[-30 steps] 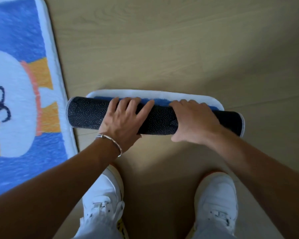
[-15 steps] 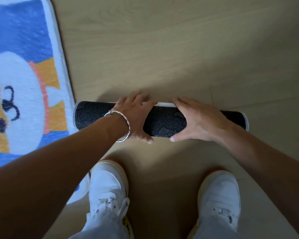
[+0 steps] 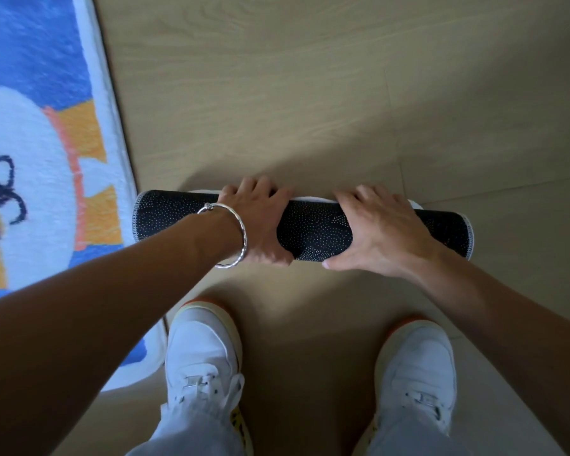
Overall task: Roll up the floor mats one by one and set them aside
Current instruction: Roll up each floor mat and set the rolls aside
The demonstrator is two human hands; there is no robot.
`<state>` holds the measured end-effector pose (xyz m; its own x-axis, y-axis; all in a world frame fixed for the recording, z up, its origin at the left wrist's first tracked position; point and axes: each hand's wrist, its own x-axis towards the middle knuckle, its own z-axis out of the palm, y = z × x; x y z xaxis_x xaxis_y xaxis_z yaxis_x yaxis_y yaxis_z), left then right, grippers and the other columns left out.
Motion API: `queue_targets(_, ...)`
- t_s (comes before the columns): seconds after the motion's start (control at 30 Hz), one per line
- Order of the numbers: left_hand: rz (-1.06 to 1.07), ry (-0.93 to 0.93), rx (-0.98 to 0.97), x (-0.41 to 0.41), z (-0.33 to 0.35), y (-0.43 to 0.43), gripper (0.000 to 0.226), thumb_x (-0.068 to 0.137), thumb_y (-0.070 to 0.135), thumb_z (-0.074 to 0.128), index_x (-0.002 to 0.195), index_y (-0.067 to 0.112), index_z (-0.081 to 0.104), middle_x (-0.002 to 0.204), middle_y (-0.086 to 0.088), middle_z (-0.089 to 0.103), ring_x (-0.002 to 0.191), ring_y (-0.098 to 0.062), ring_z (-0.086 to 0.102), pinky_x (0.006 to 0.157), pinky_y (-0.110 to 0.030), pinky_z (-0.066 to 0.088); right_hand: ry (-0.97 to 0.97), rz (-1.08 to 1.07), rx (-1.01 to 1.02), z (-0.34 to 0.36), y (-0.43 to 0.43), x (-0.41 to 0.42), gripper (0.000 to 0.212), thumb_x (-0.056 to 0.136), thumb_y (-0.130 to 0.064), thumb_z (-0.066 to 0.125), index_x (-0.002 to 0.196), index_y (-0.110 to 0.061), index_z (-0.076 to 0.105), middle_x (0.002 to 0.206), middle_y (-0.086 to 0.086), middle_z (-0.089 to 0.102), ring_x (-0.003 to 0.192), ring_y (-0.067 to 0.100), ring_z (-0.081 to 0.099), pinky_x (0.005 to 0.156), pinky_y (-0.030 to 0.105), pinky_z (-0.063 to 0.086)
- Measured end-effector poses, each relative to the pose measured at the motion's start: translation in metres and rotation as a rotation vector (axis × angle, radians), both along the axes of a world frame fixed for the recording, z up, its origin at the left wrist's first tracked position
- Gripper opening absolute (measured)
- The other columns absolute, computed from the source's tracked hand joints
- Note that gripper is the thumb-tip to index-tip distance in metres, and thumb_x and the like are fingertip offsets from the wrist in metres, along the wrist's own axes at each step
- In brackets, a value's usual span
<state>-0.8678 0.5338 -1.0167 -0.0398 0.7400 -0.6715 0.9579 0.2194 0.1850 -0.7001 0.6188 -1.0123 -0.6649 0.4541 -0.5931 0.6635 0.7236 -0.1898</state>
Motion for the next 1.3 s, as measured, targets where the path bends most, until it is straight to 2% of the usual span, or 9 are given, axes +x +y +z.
queue_targets(0.13,-0.028,0.014,0.02,0.0,-0.002,0.001,0.085,0.057,0.064,0.067,0.127,0.024,0.037,0.124,-0.003,0.038,0.115,-0.027,0.038,0.099,-0.044,0.037,-0.018,0.017,-0.01,0.002,0.001,-0.005,0.075,0.057,-0.066,0.07,0.11,-0.017,0.047,0.111,0.002,0.046,0.11,0.024,0.043,0.093,0.037,0.035)
queue_targets(0.3,-0.069,-0.007,0.013,-0.002,-0.003,0.005,0.083,0.058,0.065,0.066,0.122,0.02,0.039,0.119,-0.003,0.046,0.113,-0.026,0.045,0.098,-0.039,0.039,-0.022,0.036,-0.014,0.006,0.003,-0.005,0.069,0.059,-0.064,0.071,0.103,-0.018,0.045,0.107,0.0,0.049,0.104,0.023,0.049,0.074,0.029,0.025)
queue_targets(0.37,-0.057,-0.02,-0.013,-0.002,0.004,0.003,0.081,0.059,0.065,0.066,0.12,0.02,0.038,0.117,-0.001,0.049,0.111,-0.024,0.048,0.096,-0.037,0.04,-0.027,0.023,-0.047,0.013,0.003,-0.005,0.068,0.06,-0.063,0.072,0.103,-0.019,0.044,0.105,-0.001,0.052,0.101,0.022,0.052,0.072,0.028,0.025)
queue_targets(0.5,-0.055,-0.045,-0.004,-0.001,0.044,0.004,0.08,0.058,0.066,0.067,0.119,0.022,0.038,0.117,0.001,0.049,0.111,-0.022,0.047,0.095,-0.036,0.041,-0.007,-0.005,-0.077,0.048,0.005,-0.002,0.069,0.059,-0.062,0.072,0.107,-0.021,0.044,0.107,-0.002,0.055,0.101,0.021,0.054,0.073,0.029,0.028)
queue_targets(0.63,-0.118,-0.053,0.004,-0.008,0.112,0.021,0.083,0.056,0.069,0.067,0.12,0.024,0.037,0.114,0.002,0.047,0.107,-0.02,0.045,0.095,-0.037,0.04,0.023,-0.049,-0.071,0.109,0.012,0.004,0.082,0.057,-0.067,0.07,0.12,-0.022,0.043,0.109,-0.003,0.053,0.1,0.02,0.052,0.084,0.032,0.036)
queue_targets(0.83,-0.183,-0.023,0.047,-0.026,0.254,0.072,0.088,0.056,0.073,0.066,0.122,0.023,0.037,0.115,0.002,0.046,0.107,-0.02,0.044,0.095,-0.034,0.038,0.052,-0.055,-0.004,0.245,0.058,-0.011,0.082,0.058,-0.066,0.068,0.123,-0.022,0.041,0.11,-0.003,0.051,0.1,0.021,0.052,0.087,0.035,0.038)
queue_targets(0.97,-0.139,-0.008,0.124,-0.054,0.372,0.12,0.09,0.054,0.073,0.068,0.123,0.025,0.037,0.117,0.003,0.046,0.11,-0.019,0.043,0.095,-0.034,0.039,0.128,-0.033,0.109,0.362,0.11,-0.038,0.082,0.058,-0.065,0.07,0.123,-0.022,0.043,0.109,-0.003,0.052,0.097,0.02,0.053,0.084,0.035,0.038)
queue_targets(1.17,-0.159,0.125,0.31,-0.092,0.607,0.181,0.088,0.05,0.077,0.065,0.118,0.029,0.038,0.111,0.006,0.048,0.107,-0.017,0.044,0.089,-0.034,0.038,0.235,-0.052,0.239,0.588,0.172,-0.075,0.079,0.056,-0.063,0.072,0.119,-0.024,0.043,0.104,-0.004,0.053,0.092,0.02,0.054,0.077,0.034,0.036)
queue_targets(1.3,-0.211,0.198,0.453,-0.111,0.792,0.21,0.087,0.049,0.081,0.062,0.116,0.031,0.039,0.108,0.009,0.049,0.104,-0.014,0.045,0.09,-0.033,0.039,0.308,-0.051,0.383,0.766,0.201,-0.087,0.076,0.056,-0.066,0.071,0.114,-0.024,0.044,0.1,-0.005,0.052,0.081,0.017,0.045,0.072,0.031,0.033)
